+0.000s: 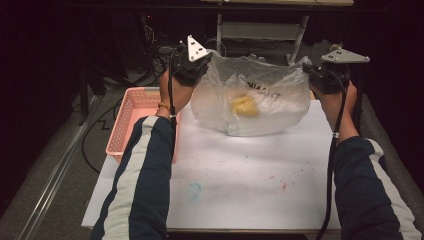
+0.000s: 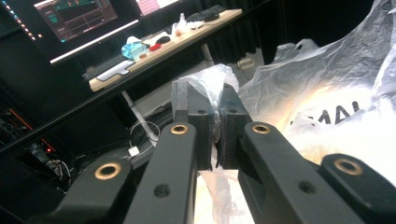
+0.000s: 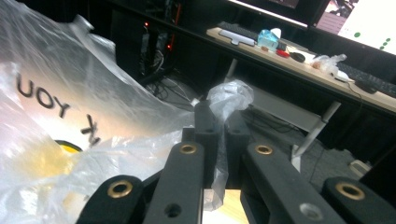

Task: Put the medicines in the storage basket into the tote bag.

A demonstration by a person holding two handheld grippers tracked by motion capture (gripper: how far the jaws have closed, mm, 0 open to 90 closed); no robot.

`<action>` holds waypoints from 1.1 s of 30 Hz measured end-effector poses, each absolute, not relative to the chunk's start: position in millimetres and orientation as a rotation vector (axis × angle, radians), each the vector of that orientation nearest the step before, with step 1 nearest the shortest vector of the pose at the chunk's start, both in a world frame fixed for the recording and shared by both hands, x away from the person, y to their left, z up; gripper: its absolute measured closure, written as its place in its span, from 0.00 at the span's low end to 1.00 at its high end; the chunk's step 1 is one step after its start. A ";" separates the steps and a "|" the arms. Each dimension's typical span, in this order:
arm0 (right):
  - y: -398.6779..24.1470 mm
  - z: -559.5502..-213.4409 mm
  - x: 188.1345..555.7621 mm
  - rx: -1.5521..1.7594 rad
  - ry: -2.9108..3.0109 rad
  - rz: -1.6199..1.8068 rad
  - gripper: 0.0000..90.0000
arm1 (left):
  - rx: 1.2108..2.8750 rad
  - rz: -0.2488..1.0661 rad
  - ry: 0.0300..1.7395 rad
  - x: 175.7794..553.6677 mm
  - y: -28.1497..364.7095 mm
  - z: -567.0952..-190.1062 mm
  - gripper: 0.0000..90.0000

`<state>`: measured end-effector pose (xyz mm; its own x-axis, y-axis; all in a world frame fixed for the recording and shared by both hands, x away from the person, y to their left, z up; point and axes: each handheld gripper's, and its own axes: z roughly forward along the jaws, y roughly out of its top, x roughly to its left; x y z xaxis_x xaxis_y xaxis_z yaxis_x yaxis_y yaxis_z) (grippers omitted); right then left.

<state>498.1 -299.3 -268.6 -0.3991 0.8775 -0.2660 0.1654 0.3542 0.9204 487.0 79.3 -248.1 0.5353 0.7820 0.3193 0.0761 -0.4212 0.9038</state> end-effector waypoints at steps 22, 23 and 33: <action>-278.2 -261.2 503.6 0.900 1.815 1.092 0.99 | 1.847 0.947 0.719 490.8 68.8 -248.3 0.86; -278.2 -262.4 504.2 0.899 1.816 1.083 0.99 | 1.845 0.946 0.731 491.7 69.2 -249.2 0.83; -290.6 -276.8 518.3 0.962 1.813 0.999 0.99 | 1.793 0.907 0.802 496.7 75.4 -256.5 0.36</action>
<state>518.3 -290.6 -276.8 -0.3596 0.8848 -0.2965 0.2220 0.3897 0.8938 496.7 75.4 -256.5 0.5117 0.8266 0.2344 0.1309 -0.3446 0.9296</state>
